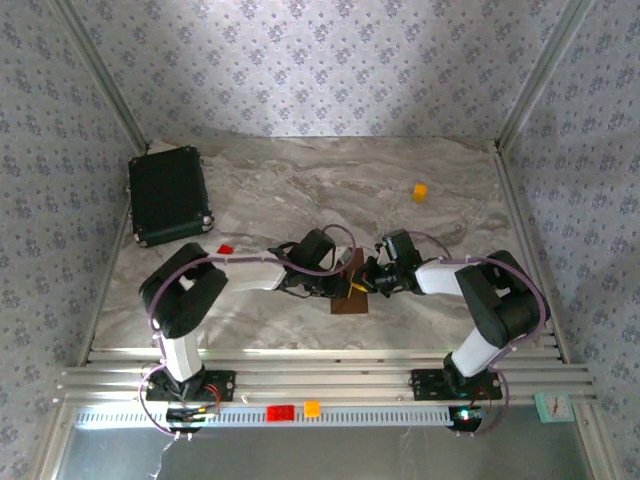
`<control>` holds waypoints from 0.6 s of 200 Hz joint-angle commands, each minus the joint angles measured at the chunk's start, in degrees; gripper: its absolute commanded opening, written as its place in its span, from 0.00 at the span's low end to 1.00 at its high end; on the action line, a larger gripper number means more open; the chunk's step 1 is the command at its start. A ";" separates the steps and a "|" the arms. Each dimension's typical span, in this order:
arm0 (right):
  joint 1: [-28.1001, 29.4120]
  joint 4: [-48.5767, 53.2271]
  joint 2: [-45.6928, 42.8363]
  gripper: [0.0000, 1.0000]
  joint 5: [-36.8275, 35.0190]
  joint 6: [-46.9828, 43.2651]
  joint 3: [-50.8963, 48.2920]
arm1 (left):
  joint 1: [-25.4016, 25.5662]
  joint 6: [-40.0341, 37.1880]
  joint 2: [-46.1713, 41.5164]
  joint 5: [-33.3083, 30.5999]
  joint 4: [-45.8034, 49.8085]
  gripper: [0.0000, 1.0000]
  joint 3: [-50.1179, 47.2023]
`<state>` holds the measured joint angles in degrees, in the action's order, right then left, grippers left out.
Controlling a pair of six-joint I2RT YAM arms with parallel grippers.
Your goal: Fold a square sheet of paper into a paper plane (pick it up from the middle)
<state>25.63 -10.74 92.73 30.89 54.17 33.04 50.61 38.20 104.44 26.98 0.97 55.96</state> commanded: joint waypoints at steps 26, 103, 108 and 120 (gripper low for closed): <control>-0.60 6.69 2.01 0.00 -3.28 -0.73 -1.75 | 0.37 1.41 1.20 -0.35 0.64 0.01 -4.07; -0.61 5.51 1.38 0.00 -1.71 -2.40 -0.47 | 0.67 2.45 -2.33 0.10 -3.99 0.01 -11.93; -0.59 5.07 0.92 0.00 -1.37 -2.34 -0.39 | 0.64 2.33 -2.27 -0.06 -3.81 0.01 -11.70; -0.38 3.94 -0.85 0.00 -1.22 -2.23 -0.37 | 0.63 2.26 -1.92 -0.20 -3.83 0.00 -11.41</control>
<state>25.63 -10.35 92.73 32.49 53.08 33.06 50.65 40.60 102.21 26.96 -9.04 45.82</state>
